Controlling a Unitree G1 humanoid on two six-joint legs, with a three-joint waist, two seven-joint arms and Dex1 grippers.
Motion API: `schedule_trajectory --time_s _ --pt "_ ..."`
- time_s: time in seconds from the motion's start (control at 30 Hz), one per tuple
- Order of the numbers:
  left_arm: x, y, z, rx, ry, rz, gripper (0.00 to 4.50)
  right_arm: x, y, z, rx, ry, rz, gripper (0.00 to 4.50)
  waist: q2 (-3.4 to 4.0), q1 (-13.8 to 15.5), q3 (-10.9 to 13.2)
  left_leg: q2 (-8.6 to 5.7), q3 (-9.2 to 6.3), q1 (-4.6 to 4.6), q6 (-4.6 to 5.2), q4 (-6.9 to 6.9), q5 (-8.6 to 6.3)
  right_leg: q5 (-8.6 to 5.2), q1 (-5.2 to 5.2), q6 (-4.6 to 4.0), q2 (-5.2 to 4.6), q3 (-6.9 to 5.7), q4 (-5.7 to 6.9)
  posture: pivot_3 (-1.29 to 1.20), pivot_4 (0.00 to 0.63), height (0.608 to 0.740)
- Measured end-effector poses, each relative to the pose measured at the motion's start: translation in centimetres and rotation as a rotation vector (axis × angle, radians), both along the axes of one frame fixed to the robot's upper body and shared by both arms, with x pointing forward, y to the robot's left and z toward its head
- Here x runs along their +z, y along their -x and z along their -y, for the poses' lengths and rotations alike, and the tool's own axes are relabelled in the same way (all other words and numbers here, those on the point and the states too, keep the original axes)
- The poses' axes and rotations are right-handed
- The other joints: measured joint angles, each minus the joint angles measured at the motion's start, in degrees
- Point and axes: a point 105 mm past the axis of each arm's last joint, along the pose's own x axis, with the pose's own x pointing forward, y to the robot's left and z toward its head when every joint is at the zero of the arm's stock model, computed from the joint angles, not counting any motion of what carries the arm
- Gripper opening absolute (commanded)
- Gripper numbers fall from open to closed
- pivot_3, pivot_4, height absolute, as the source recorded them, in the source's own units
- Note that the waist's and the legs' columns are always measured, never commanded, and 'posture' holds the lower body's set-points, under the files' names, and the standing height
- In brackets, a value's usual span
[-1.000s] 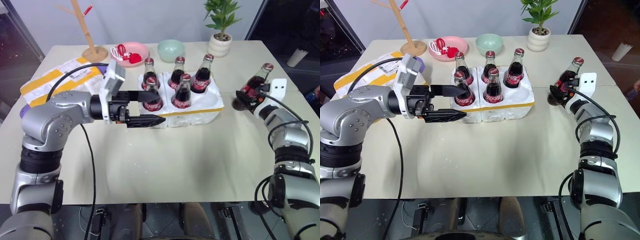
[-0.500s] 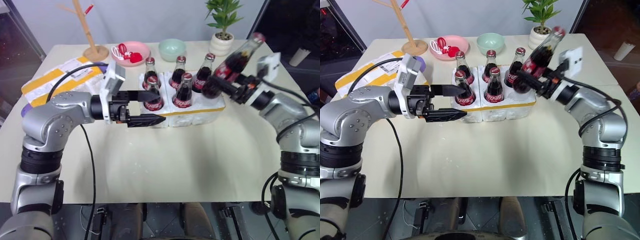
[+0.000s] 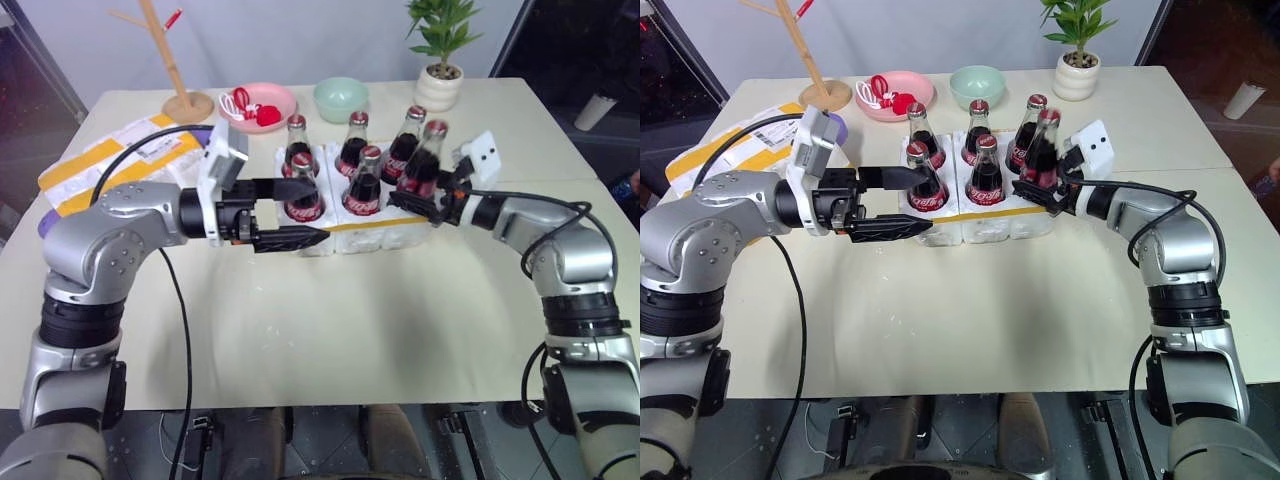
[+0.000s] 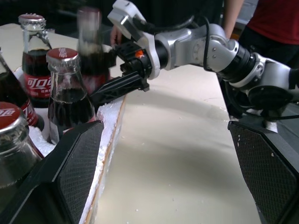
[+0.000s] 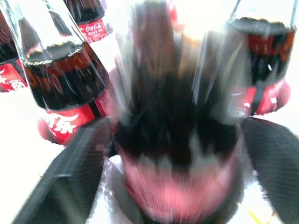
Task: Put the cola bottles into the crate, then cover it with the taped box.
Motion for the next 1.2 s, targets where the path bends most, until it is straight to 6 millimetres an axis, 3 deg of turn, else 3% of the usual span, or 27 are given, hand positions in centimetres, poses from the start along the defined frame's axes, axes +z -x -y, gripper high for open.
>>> schedule_trajectory --time_s 0.1,0.23,0.33,0.4,0.5,0.57,0.73,0.83,0.97,1.2 --pt "-0.7 -0.6 -1.2 0.085 -0.028 0.002 4.50 1.3 0.7 0.5 0.013 -0.075 0.000 4.43 0.00 0.0 0.0 0.00 -0.02 0.00 0.00 -0.04 0.00 0.00 -0.03 0.00 0.00 0.00 0.01 0.00 0.150 0.739" --pt "0.1 -1.4 -4.1 0.256 -0.052 0.067 4.50 5.6 3.0 2.0 0.053 -0.157 0.062 4.43 0.00 0.1 0.0 0.01 -0.05 -0.03 0.01 -0.08 0.00 -0.01 -0.07 -0.01 0.00 -0.01 -0.02 0.00 0.150 0.739" --pt "0.9 -1.9 -9.1 0.509 -0.166 0.186 4.50 9.1 5.5 4.5 0.061 -0.167 0.124 4.43 0.01 0.0 0.0 0.01 -0.03 -0.05 0.02 -0.17 -0.01 -0.02 -0.11 -0.02 0.00 -0.01 -0.09 0.00 0.150 0.739" --pt "0.3 -1.7 -13.4 0.700 -0.317 0.255 4.50 10.3 7.2 6.1 0.055 -0.152 0.144 4.43 -0.01 -0.2 0.0 0.04 0.10 0.13 0.02 -0.36 -0.01 -0.03 -0.02 -0.04 0.00 0.05 -0.14 0.00 0.150 0.739" --pt "-1.7 0.0 -18.3 0.865 -0.489 0.281 4.50 9.5 8.4 6.9 0.076 -0.150 0.078 4.43 0.00 -0.2 0.0 0.10 0.18 0.17 0.02 -0.43 -0.02 -0.09 -0.04 -0.17 0.01 0.07 -0.16 0.00 0.150 0.739" --pt "-4.4 1.6 -22.4 0.971 -0.649 0.245 4.50 8.2 9.2 7.3 0.093 -0.117 0.027 4.43 0.02 0.0 0.0 0.10 0.20 0.17 0.02 -0.45 -0.02 -0.15 -0.08 -0.28 0.00 0.08 -0.13 0.00 0.150 0.739" --pt "-7.1 2.3 -29.5 1.203 -0.952 0.341 4.50 8.2 10.4 6.2 0.183 -0.073 0.040 4.43 -0.01 0.7 0.0 0.12 0.20 0.14 0.01 -0.31 -0.02 -0.17 -0.03 -0.34 0.00 0.06 -0.18 0.00 0.150 0.739" --pt "-8.7 1.6 -31.3 1.242 -1.085 0.418 4.50 8.5 10.4 6.0 0.191 -0.066 0.054 4.43 -0.09 1.6 -0.1 0.11 0.24 0.11 0.00 -0.23 -0.02 -0.14 -0.02 -0.36 -0.04 0.07 -0.22 0.00 0.150 0.739" --pt "-10.7 -0.1 -32.0 1.236 -1.170 0.482 4.50 9.2 11.0 5.6 0.225 -0.062 0.061 4.43 -0.11 2.1 -0.1 0.10 0.17 0.07 0.00 -0.29 -0.02 -0.05 -0.09 -0.18 -0.04 0.02 -0.15 0.00 0.150 0.739" --pt "-10.7 -5.5 -31.2 1.261 -1.166 0.631 4.50 9.7 14.8 3.3 0.406 -0.010 0.036 4.43 -0.24 2.3 -0.1 0.09 0.16 0.06 0.00 -0.31 -0.02 0.01 -0.09 -0.08 -0.02 -0.03 -0.10 0.00 0.150 0.739"
